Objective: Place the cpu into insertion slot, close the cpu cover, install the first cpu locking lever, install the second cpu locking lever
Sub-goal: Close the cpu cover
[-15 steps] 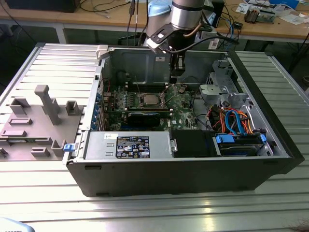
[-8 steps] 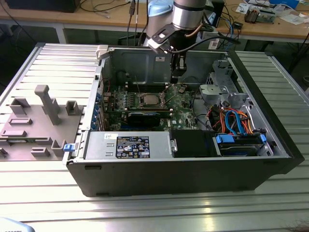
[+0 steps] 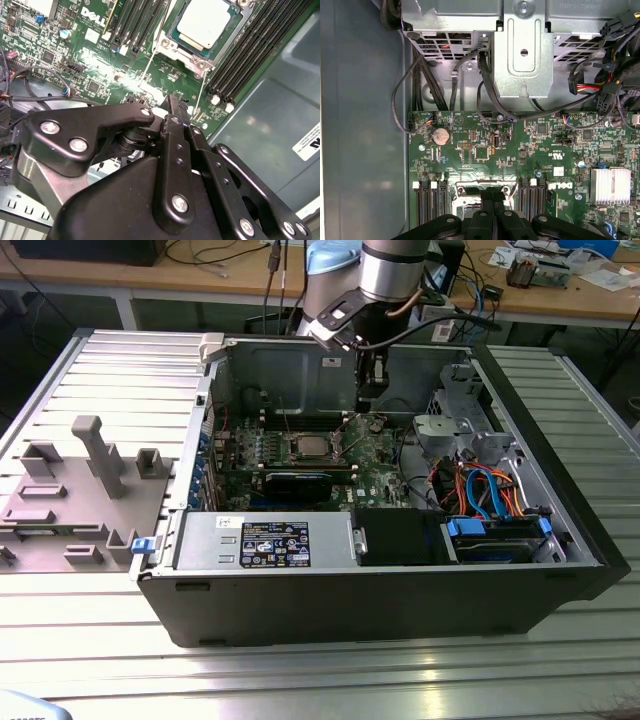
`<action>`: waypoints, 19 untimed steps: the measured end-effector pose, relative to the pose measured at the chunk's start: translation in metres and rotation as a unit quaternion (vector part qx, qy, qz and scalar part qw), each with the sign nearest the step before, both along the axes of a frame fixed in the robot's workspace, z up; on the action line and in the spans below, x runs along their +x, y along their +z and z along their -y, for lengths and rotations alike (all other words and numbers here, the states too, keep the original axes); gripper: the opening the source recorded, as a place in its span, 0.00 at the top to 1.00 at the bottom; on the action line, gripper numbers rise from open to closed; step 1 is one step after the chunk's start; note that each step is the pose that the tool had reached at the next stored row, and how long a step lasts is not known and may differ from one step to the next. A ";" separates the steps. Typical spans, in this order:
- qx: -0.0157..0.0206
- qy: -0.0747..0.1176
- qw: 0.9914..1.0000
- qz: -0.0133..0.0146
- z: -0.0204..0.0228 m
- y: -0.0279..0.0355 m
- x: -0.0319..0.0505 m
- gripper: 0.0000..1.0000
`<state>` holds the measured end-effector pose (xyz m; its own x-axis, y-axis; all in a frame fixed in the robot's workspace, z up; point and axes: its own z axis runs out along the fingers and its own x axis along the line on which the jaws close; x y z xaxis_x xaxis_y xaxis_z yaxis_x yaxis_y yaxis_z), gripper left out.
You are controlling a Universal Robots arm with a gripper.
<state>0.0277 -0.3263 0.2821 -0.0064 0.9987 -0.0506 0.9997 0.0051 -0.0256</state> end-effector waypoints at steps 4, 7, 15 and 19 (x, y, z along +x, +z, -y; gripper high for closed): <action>0.000 0.000 1.000 0.000 0.0000 0.0000 0.0014 0.89; 0.000 0.000 1.000 0.000 0.0000 0.0000 0.0023 0.89; 0.000 0.000 1.000 0.000 0.0000 -0.0001 0.0062 0.89; 0.000 0.000 1.000 0.000 0.0000 -0.0001 0.0077 0.89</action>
